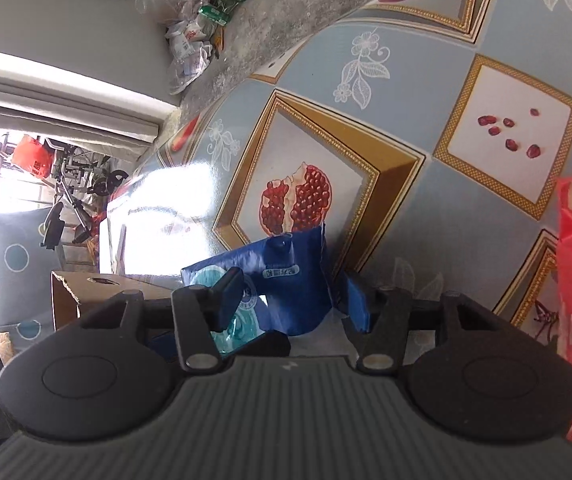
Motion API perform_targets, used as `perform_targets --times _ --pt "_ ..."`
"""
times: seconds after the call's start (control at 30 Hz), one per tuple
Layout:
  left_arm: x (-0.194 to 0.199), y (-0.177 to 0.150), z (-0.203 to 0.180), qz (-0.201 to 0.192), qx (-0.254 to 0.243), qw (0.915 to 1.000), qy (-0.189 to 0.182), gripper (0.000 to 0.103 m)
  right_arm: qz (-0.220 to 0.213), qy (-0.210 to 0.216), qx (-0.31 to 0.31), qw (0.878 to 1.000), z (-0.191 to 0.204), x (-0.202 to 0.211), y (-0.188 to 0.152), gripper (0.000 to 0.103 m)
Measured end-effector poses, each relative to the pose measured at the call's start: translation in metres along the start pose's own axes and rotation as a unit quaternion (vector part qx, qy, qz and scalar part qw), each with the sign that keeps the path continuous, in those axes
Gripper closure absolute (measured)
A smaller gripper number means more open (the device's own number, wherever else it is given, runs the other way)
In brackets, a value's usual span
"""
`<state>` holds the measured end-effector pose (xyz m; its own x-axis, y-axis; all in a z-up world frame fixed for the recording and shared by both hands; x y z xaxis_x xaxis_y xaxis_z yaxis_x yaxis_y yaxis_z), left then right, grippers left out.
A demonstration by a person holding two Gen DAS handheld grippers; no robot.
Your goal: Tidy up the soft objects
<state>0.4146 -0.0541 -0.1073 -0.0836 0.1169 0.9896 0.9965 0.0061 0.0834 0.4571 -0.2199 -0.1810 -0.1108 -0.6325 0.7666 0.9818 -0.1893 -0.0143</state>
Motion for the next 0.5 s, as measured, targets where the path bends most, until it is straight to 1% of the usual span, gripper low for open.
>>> perform_targets --times 0.07,0.13,0.17,0.27,0.33,0.37,0.4,0.43,0.5 --pt "-0.001 0.0 -0.001 0.002 -0.001 1.0 0.0 0.016 0.002 0.005 0.007 1.0 0.001 -0.005 -0.001 0.049" --pt "-0.002 0.0 0.001 0.006 0.002 1.0 -0.006 0.016 0.002 0.002 0.014 1.0 0.002 -0.006 -0.002 0.055" --pt "-0.002 0.0 0.001 0.011 0.004 0.9999 -0.009 0.016 0.003 -0.001 0.02 1.0 0.004 -0.006 -0.003 0.056" --pt "0.0 -0.007 -0.001 0.028 -0.006 0.9988 -0.041 0.017 -0.002 -0.019 0.027 0.999 0.007 0.0 -0.001 0.056" --pt "0.002 -0.017 -0.009 0.046 -0.026 0.996 -0.073 0.02 -0.017 -0.026 0.032 0.999 0.009 0.006 0.001 0.054" --pt "0.003 -0.023 -0.015 0.053 -0.044 0.9936 -0.089 0.021 -0.026 -0.023 0.032 0.999 0.005 0.012 0.002 0.053" --pt "0.005 -0.028 -0.02 0.056 -0.059 0.9919 -0.098 0.028 -0.033 -0.021 0.034 0.999 0.005 0.016 0.004 0.053" --pt "0.006 -0.032 -0.024 0.061 -0.075 0.99 -0.103 0.03 -0.046 -0.018 0.032 0.998 0.004 0.021 0.005 0.052" --pt "0.012 -0.037 -0.026 0.061 -0.096 0.9877 -0.107 0.029 -0.063 -0.006 0.022 0.998 0.001 0.034 0.005 0.052"
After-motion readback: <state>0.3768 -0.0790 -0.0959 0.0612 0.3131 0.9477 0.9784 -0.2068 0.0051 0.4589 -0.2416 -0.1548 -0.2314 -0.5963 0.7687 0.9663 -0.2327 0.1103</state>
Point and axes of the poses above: each gripper's, at about its wrist camera, not at the fingertips, and x roughly against the way its jaws point, z to its left, y to its top, the point moved 1 cm from there along -x, roughly the way its jaws point, and after that the axes turned 11 degrees about z, right-handed, at the moved point
